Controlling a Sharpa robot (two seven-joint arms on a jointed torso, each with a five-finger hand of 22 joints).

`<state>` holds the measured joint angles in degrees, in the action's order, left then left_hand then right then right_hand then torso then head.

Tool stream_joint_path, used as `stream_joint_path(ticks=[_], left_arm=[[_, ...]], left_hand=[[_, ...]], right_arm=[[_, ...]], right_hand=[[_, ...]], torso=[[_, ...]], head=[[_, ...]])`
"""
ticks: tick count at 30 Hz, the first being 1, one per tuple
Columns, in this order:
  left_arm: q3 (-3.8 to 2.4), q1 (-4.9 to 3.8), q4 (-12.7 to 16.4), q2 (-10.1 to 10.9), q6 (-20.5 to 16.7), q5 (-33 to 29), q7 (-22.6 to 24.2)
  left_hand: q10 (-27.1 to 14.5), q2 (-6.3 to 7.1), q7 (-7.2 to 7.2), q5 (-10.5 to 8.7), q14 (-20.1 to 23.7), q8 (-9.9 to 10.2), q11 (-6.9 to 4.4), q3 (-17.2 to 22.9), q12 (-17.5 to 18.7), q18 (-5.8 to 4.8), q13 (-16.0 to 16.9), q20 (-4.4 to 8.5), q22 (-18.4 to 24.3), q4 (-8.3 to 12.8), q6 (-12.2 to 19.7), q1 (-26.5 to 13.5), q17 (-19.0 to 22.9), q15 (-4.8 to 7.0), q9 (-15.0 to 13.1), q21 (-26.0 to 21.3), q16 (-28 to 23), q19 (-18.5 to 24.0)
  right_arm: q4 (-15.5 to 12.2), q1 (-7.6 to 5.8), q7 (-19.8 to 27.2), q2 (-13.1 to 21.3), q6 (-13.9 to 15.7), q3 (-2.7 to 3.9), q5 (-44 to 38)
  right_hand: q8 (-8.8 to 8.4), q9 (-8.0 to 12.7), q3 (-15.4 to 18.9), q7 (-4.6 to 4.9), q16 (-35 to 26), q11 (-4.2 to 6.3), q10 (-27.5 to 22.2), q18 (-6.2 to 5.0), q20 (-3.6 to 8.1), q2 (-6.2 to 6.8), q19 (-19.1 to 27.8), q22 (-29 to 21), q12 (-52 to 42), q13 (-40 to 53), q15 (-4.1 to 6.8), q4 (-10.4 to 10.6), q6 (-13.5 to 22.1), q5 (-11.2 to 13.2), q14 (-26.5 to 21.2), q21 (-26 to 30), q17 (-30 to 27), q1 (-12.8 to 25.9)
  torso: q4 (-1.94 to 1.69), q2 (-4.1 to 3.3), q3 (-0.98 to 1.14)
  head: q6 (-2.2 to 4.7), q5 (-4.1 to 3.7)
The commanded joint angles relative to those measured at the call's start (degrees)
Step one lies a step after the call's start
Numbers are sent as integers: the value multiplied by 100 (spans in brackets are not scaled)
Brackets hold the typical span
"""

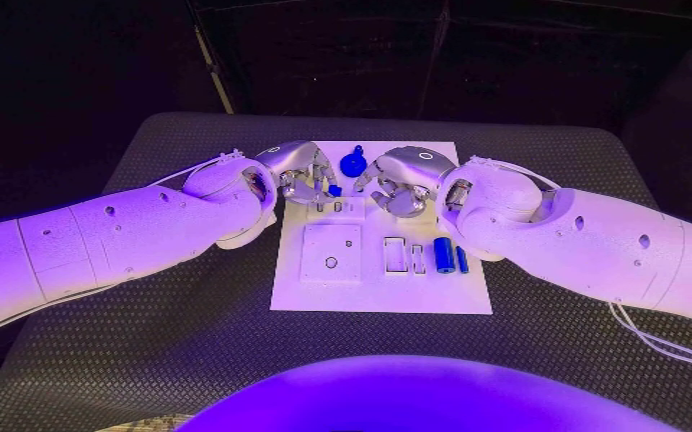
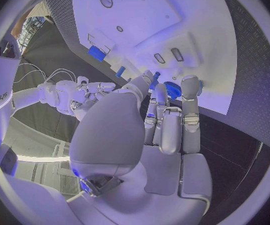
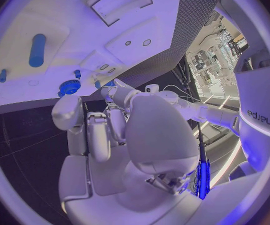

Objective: Assemble the parts on the task board

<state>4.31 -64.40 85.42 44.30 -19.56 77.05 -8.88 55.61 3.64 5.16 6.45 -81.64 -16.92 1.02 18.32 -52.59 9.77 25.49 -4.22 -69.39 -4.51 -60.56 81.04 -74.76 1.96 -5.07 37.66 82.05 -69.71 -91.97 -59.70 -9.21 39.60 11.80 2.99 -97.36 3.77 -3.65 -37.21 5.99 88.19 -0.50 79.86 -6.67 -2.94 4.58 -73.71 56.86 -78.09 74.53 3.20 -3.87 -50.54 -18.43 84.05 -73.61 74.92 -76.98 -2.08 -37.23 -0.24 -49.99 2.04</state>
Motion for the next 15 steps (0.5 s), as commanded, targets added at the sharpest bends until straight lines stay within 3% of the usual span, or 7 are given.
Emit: stream_joint_path(ticks=[1,2,9,15], left_arm=[[-7,-9,14,-5,33,-150,37],[-7,-9,16,-6,36,-163,37],[-7,-10,29,-16,42,-192,38],[-7,-10,39,-16,39,-198,36]], left_hand=[[47,-59,-35,17,-54,-136,-1,94,-10,-68,-9,-7,-19,-33,-99,1,-25,16,-48,50,40,-57],[47,-59,-35,17,-54,-136,-1,94,-10,-68,-9,-7,-19,-33,-99,1,-25,16,-48,50,40,-57],[51,-54,-35,17,-70,-137,-2,114,-13,-73,-8,-5,-34,-33,-102,-8,-49,17,-47,78,55,-74],[51,-54,-35,17,-70,-137,-2,114,-13,-73,-8,-5,-34,-33,-102,-8,-49,17,-47,78,55,-74]], right_arm=[[54,3,-154,-67,2,-29,-415],[77,9,-177,-100,15,-41,-447],[198,35,-221,-264,16,-70,-530],[281,51,-209,-365,15,-94,-554]], right_hand=[[-34,5,-77,-19,24,54,3,30,40,-18,-3,16,-29,20,58,-26,118,-43,536,-29,1237,81],[-39,10,-103,-31,25,62,6,30,47,-16,-2,19,-30,23,64,-43,186,-45,536,-32,1239,99],[-47,18,-155,-65,33,85,20,33,63,-18,-9,42,-41,42,84,-81,353,-41,539,-48,1252,144],[-50,21,-167,-77,38,94,28,34,68,-18,-12,50,-48,53,91,-92,407,-38,541,-53,1260,159]], torso=[[4,-5,-1],[4,-7,6],[2,-2,-2],[5,-2,5]], head=[[-1,12],[-1,18],[-1,17],[-1,29]])
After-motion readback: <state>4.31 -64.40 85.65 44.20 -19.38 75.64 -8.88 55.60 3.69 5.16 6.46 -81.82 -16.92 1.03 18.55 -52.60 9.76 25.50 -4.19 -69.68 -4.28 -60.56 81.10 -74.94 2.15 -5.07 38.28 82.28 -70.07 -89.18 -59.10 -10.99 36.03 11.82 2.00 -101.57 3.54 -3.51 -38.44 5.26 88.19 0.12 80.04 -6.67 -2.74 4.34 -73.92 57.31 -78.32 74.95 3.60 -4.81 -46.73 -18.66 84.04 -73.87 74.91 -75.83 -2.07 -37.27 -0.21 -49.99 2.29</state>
